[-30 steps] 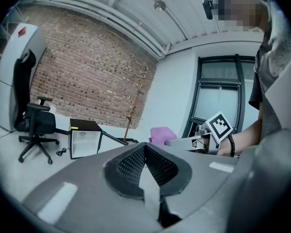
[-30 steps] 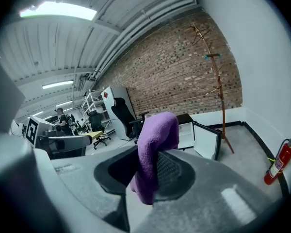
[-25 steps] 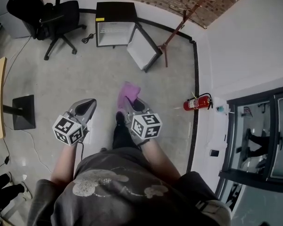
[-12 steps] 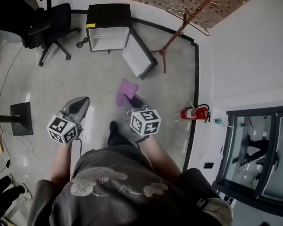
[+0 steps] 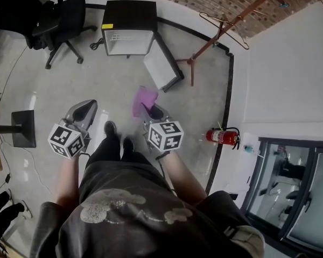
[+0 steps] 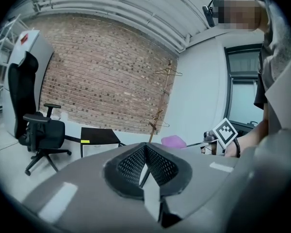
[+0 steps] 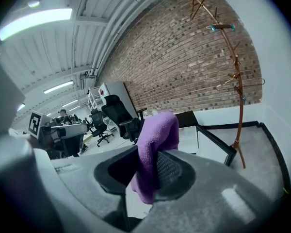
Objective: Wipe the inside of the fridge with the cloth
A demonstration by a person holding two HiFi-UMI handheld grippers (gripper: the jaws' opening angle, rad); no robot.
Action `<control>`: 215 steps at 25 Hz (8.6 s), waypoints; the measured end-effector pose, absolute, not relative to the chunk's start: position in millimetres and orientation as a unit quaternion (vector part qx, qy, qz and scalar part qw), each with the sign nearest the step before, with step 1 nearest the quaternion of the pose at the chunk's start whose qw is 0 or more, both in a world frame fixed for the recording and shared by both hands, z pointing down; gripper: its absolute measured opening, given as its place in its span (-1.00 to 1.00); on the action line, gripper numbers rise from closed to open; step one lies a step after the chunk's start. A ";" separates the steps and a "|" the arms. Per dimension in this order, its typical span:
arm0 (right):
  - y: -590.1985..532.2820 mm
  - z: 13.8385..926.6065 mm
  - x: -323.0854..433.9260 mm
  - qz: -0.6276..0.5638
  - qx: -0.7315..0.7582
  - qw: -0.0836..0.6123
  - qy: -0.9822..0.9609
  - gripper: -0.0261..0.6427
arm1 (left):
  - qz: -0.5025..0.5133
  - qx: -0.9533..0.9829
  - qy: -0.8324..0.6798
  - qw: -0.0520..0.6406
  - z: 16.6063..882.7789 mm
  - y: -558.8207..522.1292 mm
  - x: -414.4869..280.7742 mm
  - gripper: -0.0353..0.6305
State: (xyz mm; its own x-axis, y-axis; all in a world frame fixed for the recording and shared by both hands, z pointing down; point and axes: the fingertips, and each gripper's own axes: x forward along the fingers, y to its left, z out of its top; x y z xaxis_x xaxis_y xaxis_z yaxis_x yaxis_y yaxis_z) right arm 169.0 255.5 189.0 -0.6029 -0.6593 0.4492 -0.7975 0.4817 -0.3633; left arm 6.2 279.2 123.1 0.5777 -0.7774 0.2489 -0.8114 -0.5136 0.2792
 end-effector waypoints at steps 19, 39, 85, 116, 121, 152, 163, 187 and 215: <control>68.4 202.7 84.3 0.273 0.455 0.156 -0.833 -0.69 | 0.044 0.890 -0.408 0.201 158.5 77.2 -61.9 -0.84; -54.3 298.6 65.0 0.304 0.438 0.227 -0.815 -0.69 | 0.068 0.881 -0.395 0.250 236.0 -44.6 -79.7 -0.84; -296.5 649.6 -71.6 0.224 0.246 0.051 -0.942 -0.69 | 0.037 0.866 -0.481 0.130 627.7 -244.0 -126.1 -0.84; -370.1 673.5 -143.3 0.010 0.277 0.292 -0.915 -0.69 | 0.044 0.862 -0.499 0.080 601.6 -243.1 -163.3 -0.84; -367.0 674.1 -143.8 -0.029 0.292 0.306 -0.906 -0.69 | 0.044 0.860 -0.502 0.080 601.4 -241.8 -166.2 -0.84; -423.7 692.7 103.3 0.101 0.544 0.381 -0.741 -0.69 | 0.052 0.901 -0.417 0.106 616.2 -262.2 -84.4 -0.84; -428.6 609.2 119.5 0.025 0.651 0.165 -0.741 -0.69 | 0.052 0.904 -0.411 0.111 622.0 -265.0 -75.7 -0.84; -390.6 659.4 102.7 0.237 0.574 0.056 -0.782 -0.69 | 0.061 0.893 -0.426 0.130 651.6 -253.2 -108.1 -0.84; -370.2 788.4 -138.7 0.234 0.276 0.050 -0.931 -0.69 | 0.111 0.880 -0.443 0.131 746.7 -247.4 -159.6 -0.84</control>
